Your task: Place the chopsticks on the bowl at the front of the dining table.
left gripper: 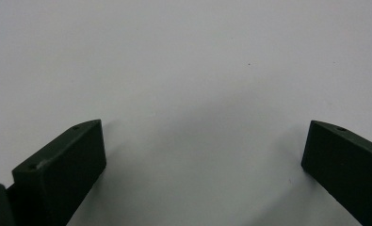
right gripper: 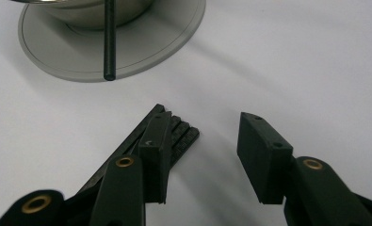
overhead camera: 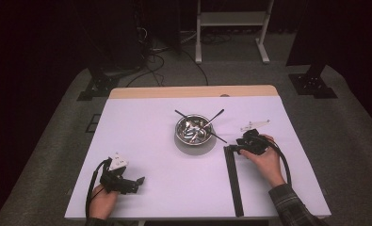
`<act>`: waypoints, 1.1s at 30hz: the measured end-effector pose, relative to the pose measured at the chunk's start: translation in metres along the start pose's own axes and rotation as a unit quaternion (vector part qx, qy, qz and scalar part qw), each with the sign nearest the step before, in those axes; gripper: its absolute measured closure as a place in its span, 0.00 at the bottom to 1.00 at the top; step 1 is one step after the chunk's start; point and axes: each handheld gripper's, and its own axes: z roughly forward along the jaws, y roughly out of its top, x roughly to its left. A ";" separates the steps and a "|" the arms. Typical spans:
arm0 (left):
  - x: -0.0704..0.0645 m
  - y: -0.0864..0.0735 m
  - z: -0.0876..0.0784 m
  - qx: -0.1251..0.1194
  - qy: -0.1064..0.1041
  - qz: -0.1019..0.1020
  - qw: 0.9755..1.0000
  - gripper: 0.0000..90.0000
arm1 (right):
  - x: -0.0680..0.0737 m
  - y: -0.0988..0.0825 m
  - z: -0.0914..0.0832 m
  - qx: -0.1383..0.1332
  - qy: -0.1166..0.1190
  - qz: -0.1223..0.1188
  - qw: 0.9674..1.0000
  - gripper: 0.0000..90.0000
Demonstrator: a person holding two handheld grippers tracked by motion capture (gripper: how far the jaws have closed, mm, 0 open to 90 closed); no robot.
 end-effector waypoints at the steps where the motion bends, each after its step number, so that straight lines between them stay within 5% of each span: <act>1: 0.000 0.000 0.000 0.000 0.000 0.000 1.000 0.00 | 0.001 0.000 0.000 0.001 0.001 0.003 1.000 0.60; 33: 0.000 0.000 0.000 0.000 0.000 -0.001 1.000 0.00 | 0.002 -0.008 -0.007 0.005 -0.003 0.005 1.000 0.60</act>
